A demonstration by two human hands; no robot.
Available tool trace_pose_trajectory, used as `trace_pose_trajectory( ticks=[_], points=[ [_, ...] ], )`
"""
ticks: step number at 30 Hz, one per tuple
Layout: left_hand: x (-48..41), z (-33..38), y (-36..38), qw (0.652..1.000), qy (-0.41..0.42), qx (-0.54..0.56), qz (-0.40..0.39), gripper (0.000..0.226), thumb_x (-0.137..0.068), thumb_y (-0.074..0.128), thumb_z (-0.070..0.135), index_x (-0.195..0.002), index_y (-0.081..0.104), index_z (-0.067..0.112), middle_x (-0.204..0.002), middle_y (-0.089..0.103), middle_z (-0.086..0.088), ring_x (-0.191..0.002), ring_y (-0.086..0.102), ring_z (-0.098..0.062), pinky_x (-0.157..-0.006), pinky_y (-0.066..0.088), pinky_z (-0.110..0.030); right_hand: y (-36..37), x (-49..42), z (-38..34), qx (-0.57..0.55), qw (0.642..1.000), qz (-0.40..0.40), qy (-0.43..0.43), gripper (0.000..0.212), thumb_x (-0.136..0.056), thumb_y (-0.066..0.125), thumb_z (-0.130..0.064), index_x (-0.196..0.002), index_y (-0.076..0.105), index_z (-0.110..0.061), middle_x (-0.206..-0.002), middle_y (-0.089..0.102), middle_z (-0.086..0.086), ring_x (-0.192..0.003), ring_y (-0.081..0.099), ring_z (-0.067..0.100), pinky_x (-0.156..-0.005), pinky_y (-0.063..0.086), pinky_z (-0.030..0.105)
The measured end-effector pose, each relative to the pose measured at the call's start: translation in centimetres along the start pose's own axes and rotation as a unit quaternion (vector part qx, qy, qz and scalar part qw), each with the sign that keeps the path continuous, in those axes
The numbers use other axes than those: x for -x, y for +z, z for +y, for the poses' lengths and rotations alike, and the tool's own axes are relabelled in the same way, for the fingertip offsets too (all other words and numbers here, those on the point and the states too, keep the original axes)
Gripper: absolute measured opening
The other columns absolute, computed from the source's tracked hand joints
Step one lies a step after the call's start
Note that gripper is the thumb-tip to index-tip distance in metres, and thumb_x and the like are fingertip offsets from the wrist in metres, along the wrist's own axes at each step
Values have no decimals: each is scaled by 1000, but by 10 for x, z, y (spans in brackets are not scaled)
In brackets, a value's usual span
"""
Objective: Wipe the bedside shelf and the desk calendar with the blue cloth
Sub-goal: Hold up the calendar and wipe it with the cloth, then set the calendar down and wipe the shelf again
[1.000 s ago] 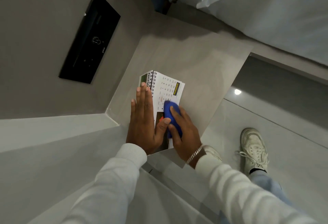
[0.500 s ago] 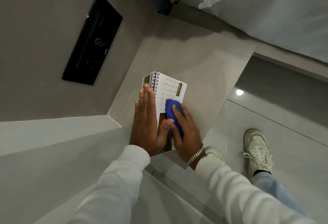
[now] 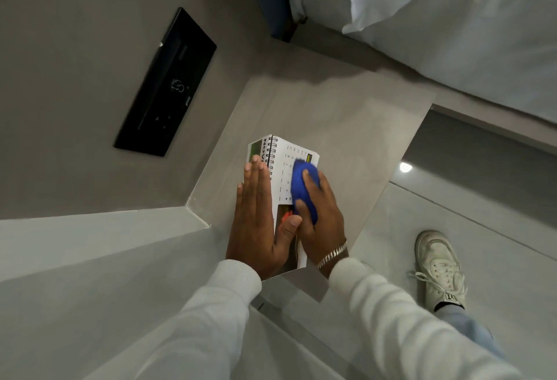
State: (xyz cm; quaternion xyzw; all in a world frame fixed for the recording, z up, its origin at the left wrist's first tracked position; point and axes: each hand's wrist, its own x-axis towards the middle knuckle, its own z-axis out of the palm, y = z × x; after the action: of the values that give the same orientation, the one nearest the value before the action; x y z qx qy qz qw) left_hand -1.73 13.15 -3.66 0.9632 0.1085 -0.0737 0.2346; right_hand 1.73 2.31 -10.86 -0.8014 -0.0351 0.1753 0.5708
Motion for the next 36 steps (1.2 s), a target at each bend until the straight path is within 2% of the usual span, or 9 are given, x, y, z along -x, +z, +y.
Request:
trace_pose_trajectory(
  ticks=[2, 6, 9, 14, 20, 24, 27, 31, 36],
  points=[
    [0, -1, 0, 1000, -1, 6, -2, 79, -93, 21, 64, -151, -16, 26, -165, -11, 1, -153, -12, -15, -125, 3, -42, 1, 22, 4, -9, 1000, -18, -22, 52, -95, 46, -31, -143, 27, -31, -157, 24, 8, -142, 27, 22, -113, 32, 37],
    [0, -3, 2, 1000, 6, 12, -2, 80, -94, 24, 61, -153, -11, 19, -166, -7, -3, -153, -10, -16, -125, 4, -41, 6, 20, -8, -18, 998, -17, -62, 50, -95, 38, -41, -142, 22, -47, -159, 17, -4, -143, 18, 3, -111, 23, 19],
    [-1, -4, 3, 1000, 5, 15, -3, 82, -94, 24, 60, -154, -10, 16, -166, -9, -2, -153, -11, -16, -125, 3, -41, 8, -8, -19, -24, 997, 13, -78, 48, -96, 37, -39, -140, 20, -51, -157, 13, -13, -141, 14, -4, -111, 24, 20],
    [-1, -5, 4, 1000, 13, 6, 9, 81, -94, 25, 61, -153, -13, 20, -166, -12, 1, -153, -11, -17, -125, -3, -33, 7, -35, -11, 5, 999, 42, -23, 50, -98, 42, -31, -144, 23, -36, -158, 21, 7, -139, 32, 24, -107, 33, 31],
    [0, -3, 3, 1000, -5, -21, -2, 84, -93, 26, 62, -154, -5, 13, -166, -6, -5, -154, -7, -19, -125, 2, -37, -6, 8, -1, 26, 999, -36, 17, 50, -95, 51, -19, -142, 35, -25, -153, 33, 13, -139, 34, 26, -111, 32, 34],
    [0, 1, 0, 997, -18, -71, -4, 84, -93, 28, 59, -154, -2, 10, -166, -3, -8, -154, -6, -20, -125, 4, -42, -45, 8, -2, 48, 991, -123, -20, 47, -92, 56, -11, -136, 45, -21, -147, 42, 13, -136, 40, 26, -112, 30, 30],
    [1, 5, -2, 994, -24, -109, 1, 83, -94, 31, 55, -154, 2, 6, -166, 2, -11, -154, -2, -22, -125, 9, -47, -80, -17, -4, 114, 981, -142, -66, 45, -91, 57, -11, -135, 48, -18, -146, 43, 17, -134, 42, 31, -112, 31, 34],
    [0, 9, -3, 984, -38, -176, -1, 84, -92, 34, 54, -153, 8, 2, -164, 7, -16, -154, 5, -28, -122, 16, -51, -121, -79, -6, 228, 945, -148, -179, 45, -86, 59, -2, -130, 54, -8, -140, 46, 27, -122, 50, 44, -106, 40, 44],
    [-1, 14, -1, 970, -60, -234, 8, 86, -91, 37, 57, -153, 14, 2, -163, 12, -16, -153, 11, -29, -121, 18, -52, -141, -152, 0, 412, 837, -228, -279, 52, -82, 61, -1, -132, 50, -8, -143, 40, 30, -122, 46, 53, -90, 49, 59]
  ],
)
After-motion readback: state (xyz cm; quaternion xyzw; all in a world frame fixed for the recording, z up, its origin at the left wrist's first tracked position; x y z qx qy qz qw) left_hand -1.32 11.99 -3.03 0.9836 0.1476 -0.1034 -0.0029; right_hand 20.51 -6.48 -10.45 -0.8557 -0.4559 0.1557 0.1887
